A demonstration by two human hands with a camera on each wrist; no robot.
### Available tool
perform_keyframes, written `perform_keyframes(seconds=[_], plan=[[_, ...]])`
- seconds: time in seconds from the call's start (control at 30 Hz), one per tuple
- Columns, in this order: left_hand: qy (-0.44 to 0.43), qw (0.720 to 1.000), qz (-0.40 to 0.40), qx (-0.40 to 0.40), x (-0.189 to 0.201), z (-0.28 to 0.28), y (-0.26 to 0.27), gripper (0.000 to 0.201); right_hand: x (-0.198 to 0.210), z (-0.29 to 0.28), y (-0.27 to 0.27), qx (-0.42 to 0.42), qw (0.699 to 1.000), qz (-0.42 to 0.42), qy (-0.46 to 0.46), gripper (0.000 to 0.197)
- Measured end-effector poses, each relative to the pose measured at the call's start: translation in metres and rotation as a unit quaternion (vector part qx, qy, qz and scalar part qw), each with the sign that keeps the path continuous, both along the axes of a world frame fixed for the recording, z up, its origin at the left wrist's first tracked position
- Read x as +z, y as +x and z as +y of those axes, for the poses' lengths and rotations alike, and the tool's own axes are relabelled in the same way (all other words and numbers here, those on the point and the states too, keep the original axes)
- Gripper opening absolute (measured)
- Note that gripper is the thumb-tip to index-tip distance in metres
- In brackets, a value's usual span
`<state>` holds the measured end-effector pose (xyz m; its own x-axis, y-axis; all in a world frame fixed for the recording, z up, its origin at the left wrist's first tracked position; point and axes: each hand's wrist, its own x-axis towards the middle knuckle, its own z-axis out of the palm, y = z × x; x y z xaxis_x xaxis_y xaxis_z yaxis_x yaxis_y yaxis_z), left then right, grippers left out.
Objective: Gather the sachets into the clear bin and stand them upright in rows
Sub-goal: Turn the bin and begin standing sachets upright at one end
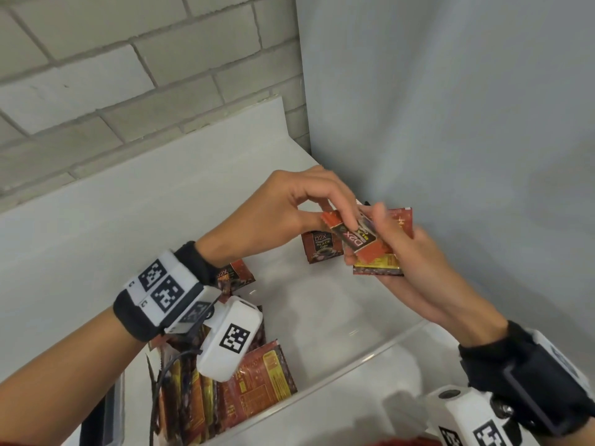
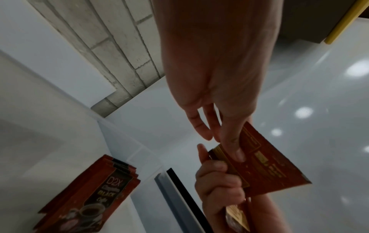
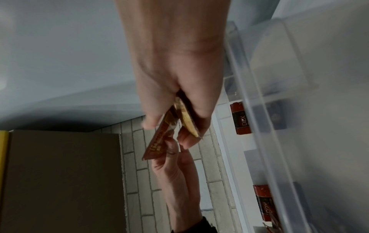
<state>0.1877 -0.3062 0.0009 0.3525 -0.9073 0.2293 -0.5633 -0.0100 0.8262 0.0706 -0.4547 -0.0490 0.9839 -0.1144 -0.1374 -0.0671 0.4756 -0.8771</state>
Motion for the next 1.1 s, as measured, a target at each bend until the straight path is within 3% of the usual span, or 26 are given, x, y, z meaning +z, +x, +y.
perform_keyframes(seconds=[0.03,0.1,0.37,0.43,0.57,0.73,0.9,1.1], plan=[[0.003,1.0,-0.003,0.003,-0.001,0.001,0.0,0.006,0.0,0.0,0.0,-0.006,1.0,0.002,-0.002,0.031],[0.009,1.0,-0.008,0.012,-0.002,0.003,0.002,0.008,0.0,-0.001,0.0,-0.02,1.0,0.009,-0.007,0.021],[-0.012,0.993,0.074,0.091,-0.001,0.004,0.001,0.019,0.0,-0.002,0.0,-0.052,0.999,-0.004,-0.001,0.027],[0.0,0.991,0.095,0.088,0.0,0.005,0.001,0.02,0.0,-0.002,0.0,-0.063,0.998,-0.013,0.005,0.027],[0.061,0.987,0.133,0.064,-0.002,0.008,-0.002,0.042,-0.001,-0.001,0.001,-0.069,0.997,-0.024,0.011,0.03],[0.073,0.992,0.084,0.053,0.0,0.009,0.002,0.029,0.0,0.0,0.001,-0.073,0.997,-0.036,0.009,0.04],[0.128,0.99,0.048,0.036,-0.009,0.009,0.013,0.027,0.002,0.0,0.0,-0.173,0.984,-0.045,0.012,0.038],[0.229,0.956,-0.181,0.022,-0.038,0.0,0.023,0.031,0.0,-0.001,-0.002,-0.196,0.98,-0.026,-0.016,0.04]])
